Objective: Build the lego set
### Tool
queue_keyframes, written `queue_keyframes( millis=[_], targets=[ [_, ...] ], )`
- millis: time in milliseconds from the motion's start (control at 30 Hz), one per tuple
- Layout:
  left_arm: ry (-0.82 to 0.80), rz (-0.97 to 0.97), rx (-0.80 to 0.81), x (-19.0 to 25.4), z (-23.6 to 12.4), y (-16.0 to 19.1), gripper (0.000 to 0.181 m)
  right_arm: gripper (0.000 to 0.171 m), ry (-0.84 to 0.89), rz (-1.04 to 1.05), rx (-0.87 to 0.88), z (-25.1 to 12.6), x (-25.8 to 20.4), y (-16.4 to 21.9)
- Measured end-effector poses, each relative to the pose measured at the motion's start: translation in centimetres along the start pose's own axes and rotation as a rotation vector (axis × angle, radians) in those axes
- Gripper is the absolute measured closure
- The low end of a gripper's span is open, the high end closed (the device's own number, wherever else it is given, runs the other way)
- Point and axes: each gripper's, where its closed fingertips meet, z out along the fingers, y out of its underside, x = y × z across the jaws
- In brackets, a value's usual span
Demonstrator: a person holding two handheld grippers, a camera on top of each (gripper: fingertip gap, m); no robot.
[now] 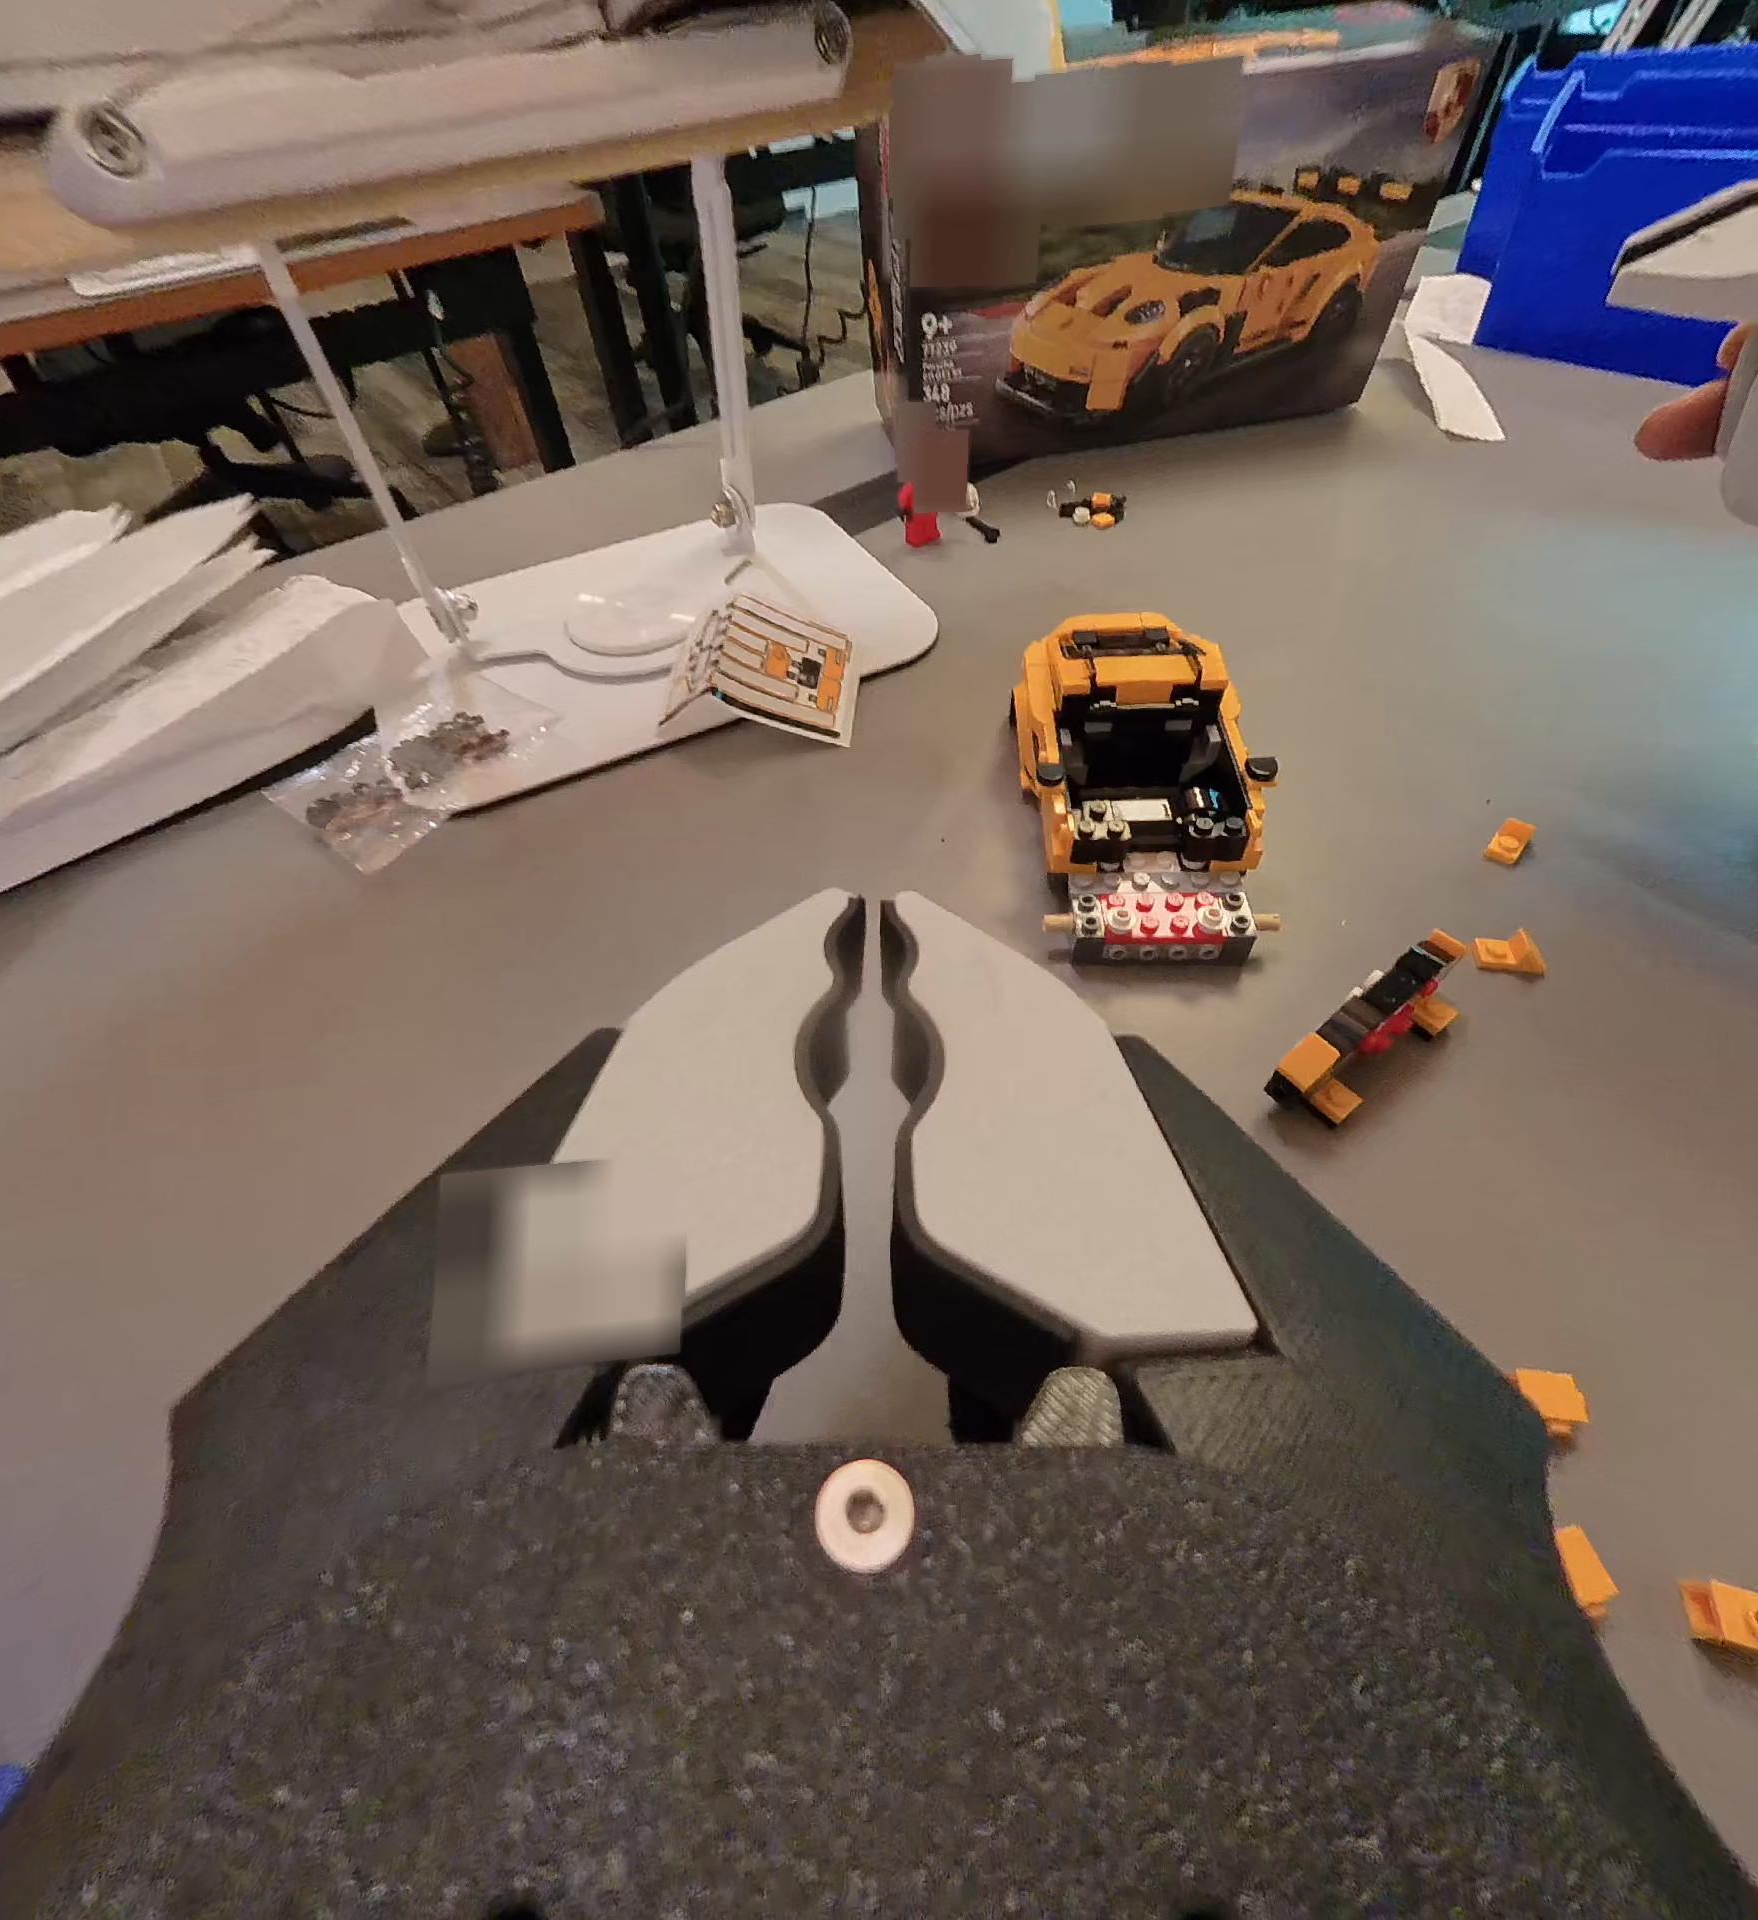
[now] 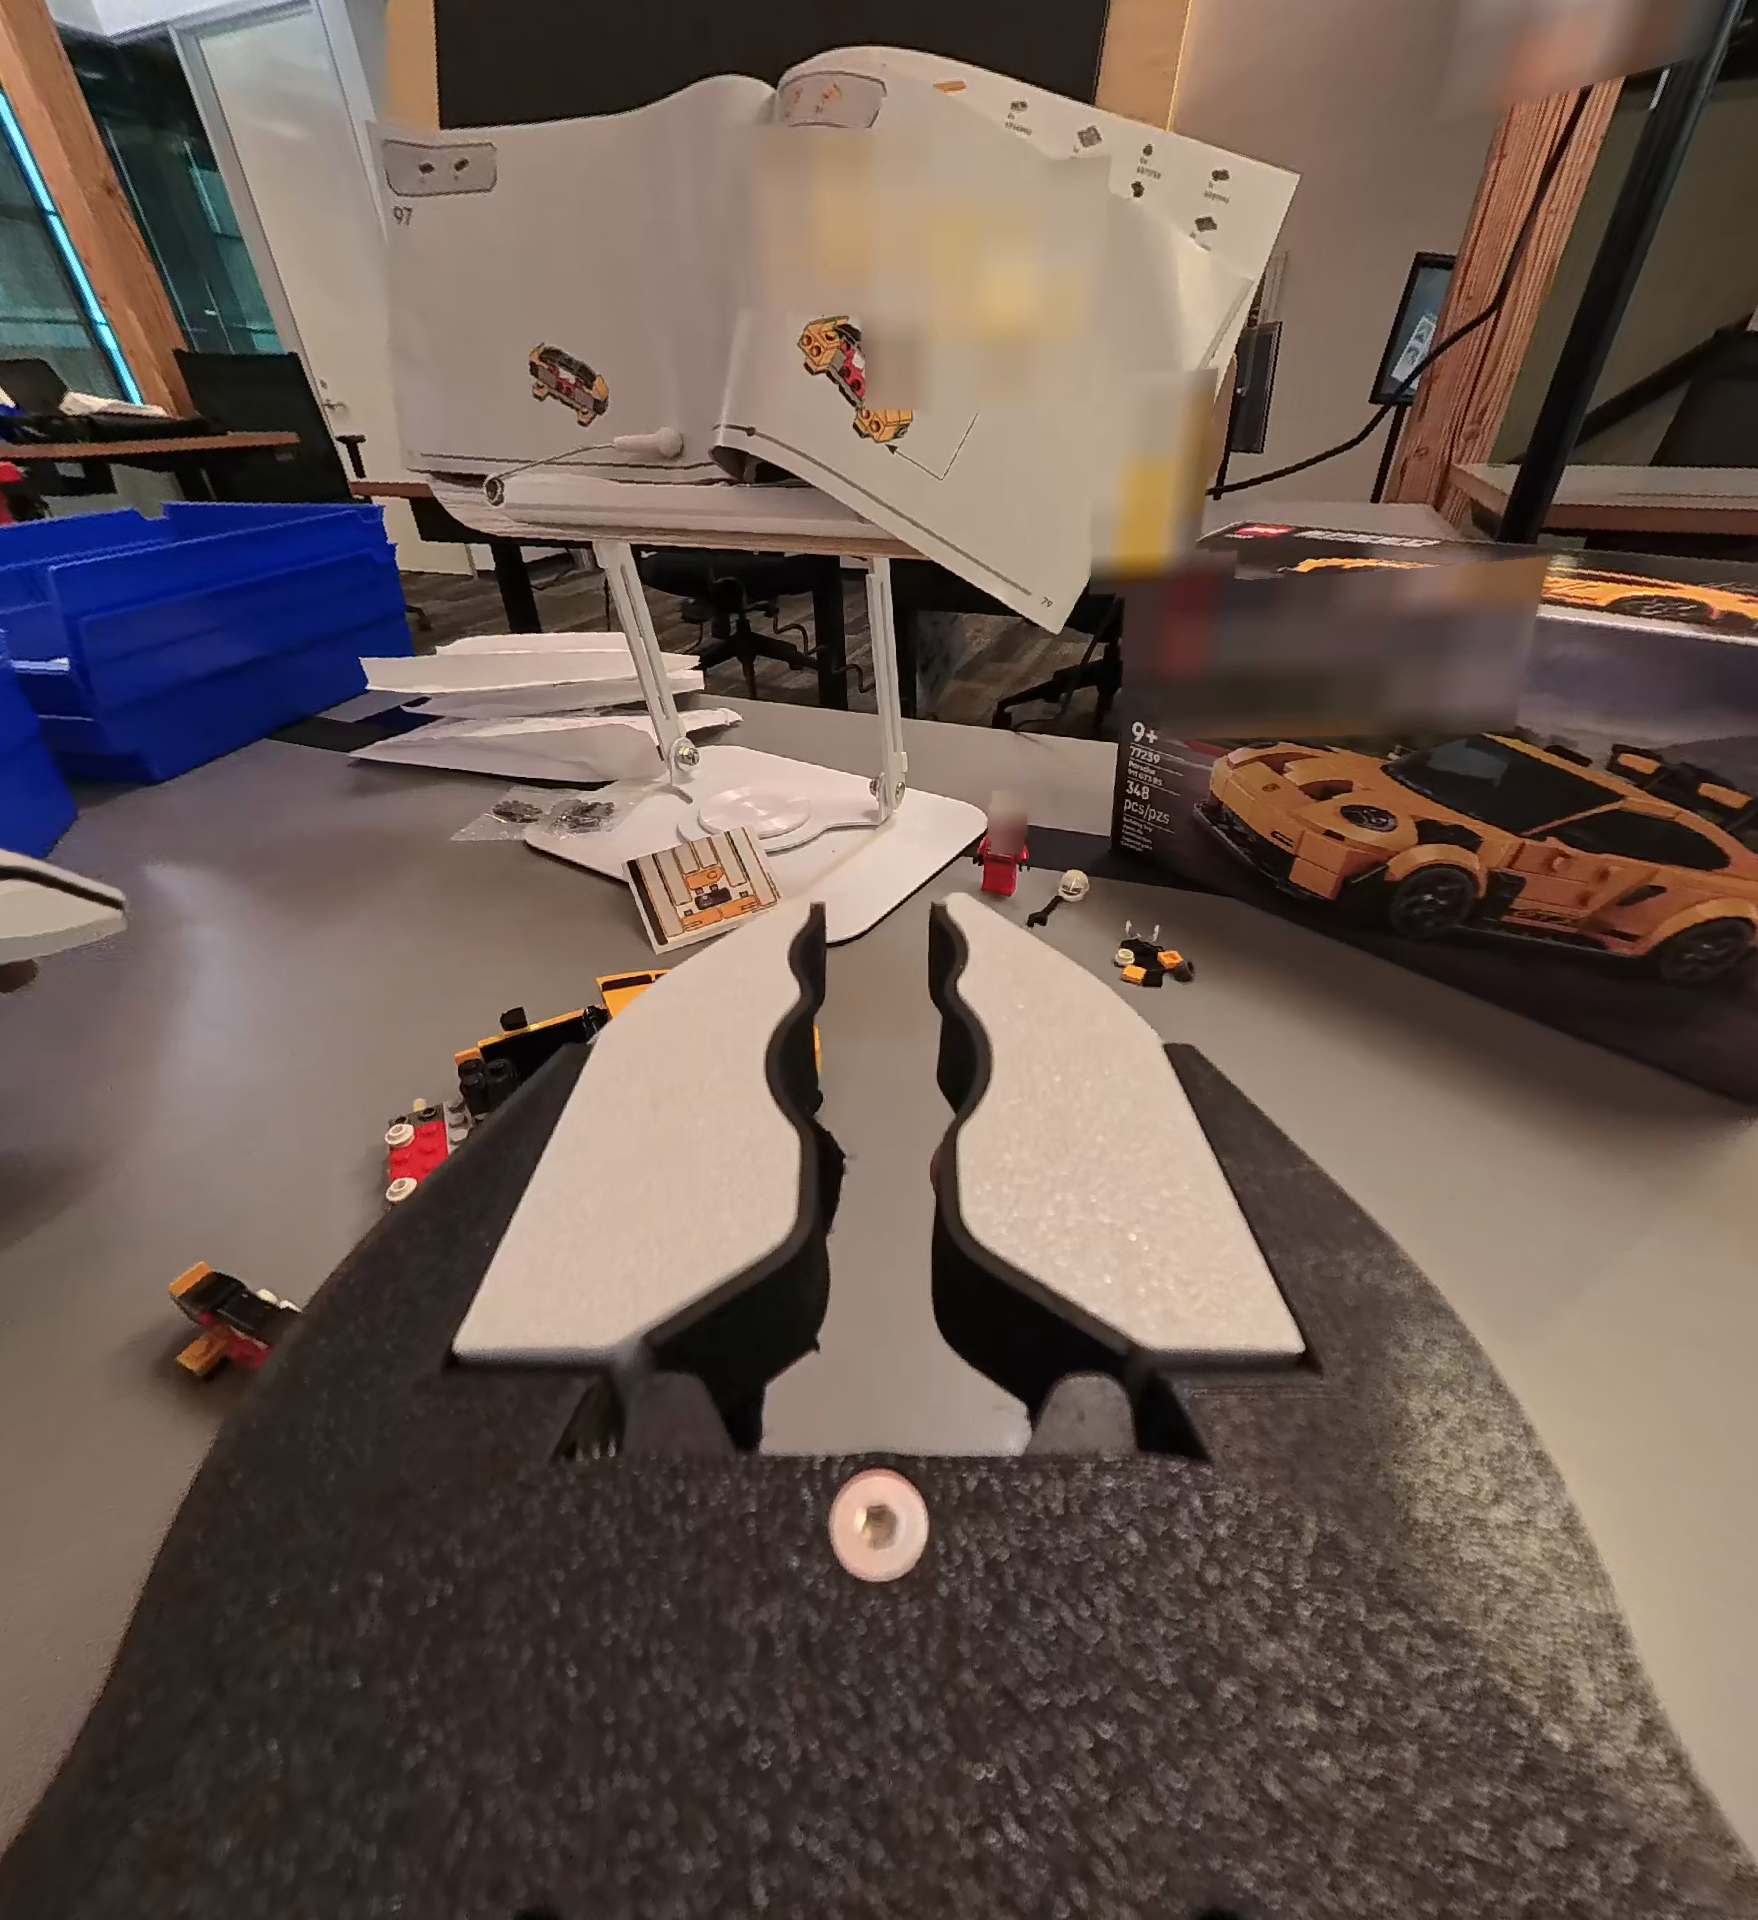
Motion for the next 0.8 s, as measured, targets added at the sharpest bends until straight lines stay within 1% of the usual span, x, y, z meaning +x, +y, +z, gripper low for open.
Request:
queue_keyframes(
  millis=[267,533,800],
  targets=[
    [-0.048,-0.014,0.095,-1.0,-1.0,-1.7,0.180,0.153,0.006,-0.008,0.015,-0.1,0.1,-0.3],
    [-0.060,-0.005,0.139,-1.1,-1.5,-2.4,0.180,0.153,0.006,-0.007,0.016,-0.1,0.1,-0.3],
    [-0.056,-0.002,0.139,-1.1,-1.4,-2.4,0.180,0.153,-0.003,-0.004,0.012,-0.1,-0.1,-0.2]
  ],
)
